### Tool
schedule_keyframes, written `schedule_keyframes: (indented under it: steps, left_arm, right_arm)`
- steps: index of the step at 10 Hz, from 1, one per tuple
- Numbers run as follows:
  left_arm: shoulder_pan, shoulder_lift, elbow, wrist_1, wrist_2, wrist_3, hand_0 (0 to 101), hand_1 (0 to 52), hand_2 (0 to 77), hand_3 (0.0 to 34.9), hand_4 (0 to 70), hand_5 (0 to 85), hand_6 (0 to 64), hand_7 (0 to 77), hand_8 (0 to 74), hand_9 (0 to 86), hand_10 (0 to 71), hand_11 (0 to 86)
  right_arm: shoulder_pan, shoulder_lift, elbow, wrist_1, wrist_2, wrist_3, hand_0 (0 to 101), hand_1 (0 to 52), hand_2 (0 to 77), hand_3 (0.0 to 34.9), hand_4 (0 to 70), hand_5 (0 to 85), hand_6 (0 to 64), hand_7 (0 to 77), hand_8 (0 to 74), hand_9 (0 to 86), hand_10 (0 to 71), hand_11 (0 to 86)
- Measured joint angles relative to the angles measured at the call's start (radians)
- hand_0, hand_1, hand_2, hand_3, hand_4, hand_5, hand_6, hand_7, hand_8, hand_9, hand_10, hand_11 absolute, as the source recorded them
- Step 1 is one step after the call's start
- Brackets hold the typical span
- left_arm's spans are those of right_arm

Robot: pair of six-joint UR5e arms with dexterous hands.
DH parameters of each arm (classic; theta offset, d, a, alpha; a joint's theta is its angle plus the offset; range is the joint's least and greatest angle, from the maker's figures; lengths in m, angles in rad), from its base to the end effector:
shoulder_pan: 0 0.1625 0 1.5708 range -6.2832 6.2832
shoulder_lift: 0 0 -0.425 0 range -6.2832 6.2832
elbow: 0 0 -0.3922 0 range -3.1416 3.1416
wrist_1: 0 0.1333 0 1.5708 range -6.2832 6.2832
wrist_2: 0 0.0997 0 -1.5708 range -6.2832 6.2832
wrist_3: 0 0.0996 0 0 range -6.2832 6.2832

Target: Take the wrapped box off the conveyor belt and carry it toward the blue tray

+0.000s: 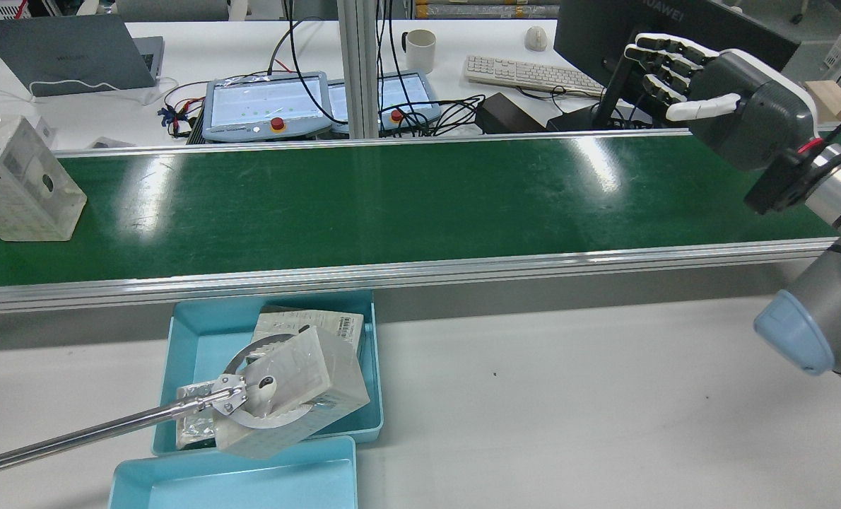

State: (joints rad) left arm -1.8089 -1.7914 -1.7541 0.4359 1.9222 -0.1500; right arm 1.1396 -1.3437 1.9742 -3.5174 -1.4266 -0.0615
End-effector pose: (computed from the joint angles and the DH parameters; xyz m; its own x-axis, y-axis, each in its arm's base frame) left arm -0.2245 -0.5052 0.5257 -0.9813 -0.1070 0.1602 -0.1559 -0.0476 -0.9866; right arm -0.0887 -0.5459 0.4170 -0.9618 0.2727 0.0233 0.0463 0.2461 -0.9681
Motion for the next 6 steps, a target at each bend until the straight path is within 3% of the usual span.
schedule_keyframes:
  steps: [6]
  left_arm:
    - [0.0,0.0,0.0,0.0,0.0,0.0,0,0.0,1.1,0.0,0.0,1.1,0.0,0.5,0.5,0.0,0.5,0.5]
  right_arm:
    - [-0.006,-0.003,0.0,0.0,0.0,-0.001,47,12.0,10.4,6.8,9.3,22.4,2.7,16.4,0.0,4.4,0.0,1.6]
